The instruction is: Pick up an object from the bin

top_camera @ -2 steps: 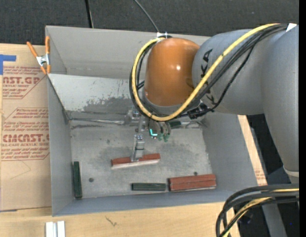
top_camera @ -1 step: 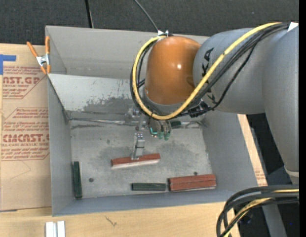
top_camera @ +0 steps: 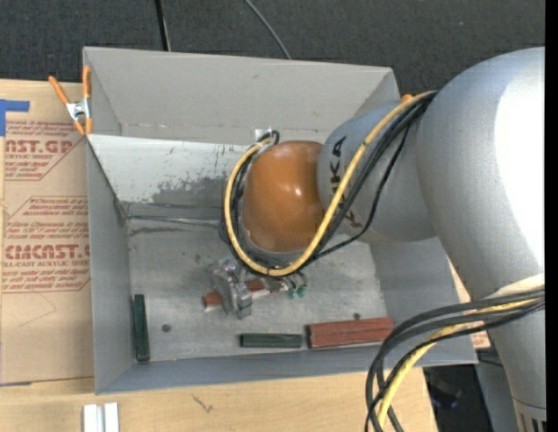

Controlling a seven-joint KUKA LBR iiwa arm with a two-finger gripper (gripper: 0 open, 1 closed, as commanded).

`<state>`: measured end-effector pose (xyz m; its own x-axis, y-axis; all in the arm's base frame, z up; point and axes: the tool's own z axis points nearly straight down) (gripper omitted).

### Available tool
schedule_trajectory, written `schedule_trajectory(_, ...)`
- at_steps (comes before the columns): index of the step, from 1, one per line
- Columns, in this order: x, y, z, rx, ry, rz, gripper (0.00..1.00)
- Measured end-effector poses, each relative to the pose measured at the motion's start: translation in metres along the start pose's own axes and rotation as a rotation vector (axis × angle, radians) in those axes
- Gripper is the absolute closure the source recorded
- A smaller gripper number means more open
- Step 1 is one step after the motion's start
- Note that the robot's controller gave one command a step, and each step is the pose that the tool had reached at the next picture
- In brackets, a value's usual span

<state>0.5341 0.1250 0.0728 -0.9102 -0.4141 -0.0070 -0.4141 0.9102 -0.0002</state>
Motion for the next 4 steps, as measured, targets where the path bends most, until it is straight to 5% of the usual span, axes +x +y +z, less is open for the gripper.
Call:
schedule_trajectory(1, 0.002, 0.000, 0.003, -0.002, 0.006, 0.001, 0.00)
schedule_trajectory(2, 0.002, 0.000, 0.002, -0.002, 0.006, 0.001, 1.00)
schedule_trajectory(3, 0.002, 0.000, 0.002, -0.002, 0.006, 0.001, 1.00)
schedule_trajectory(4, 0.006, -0.007, -0.148, 0.000, 0.003, -0.051, 1.00)
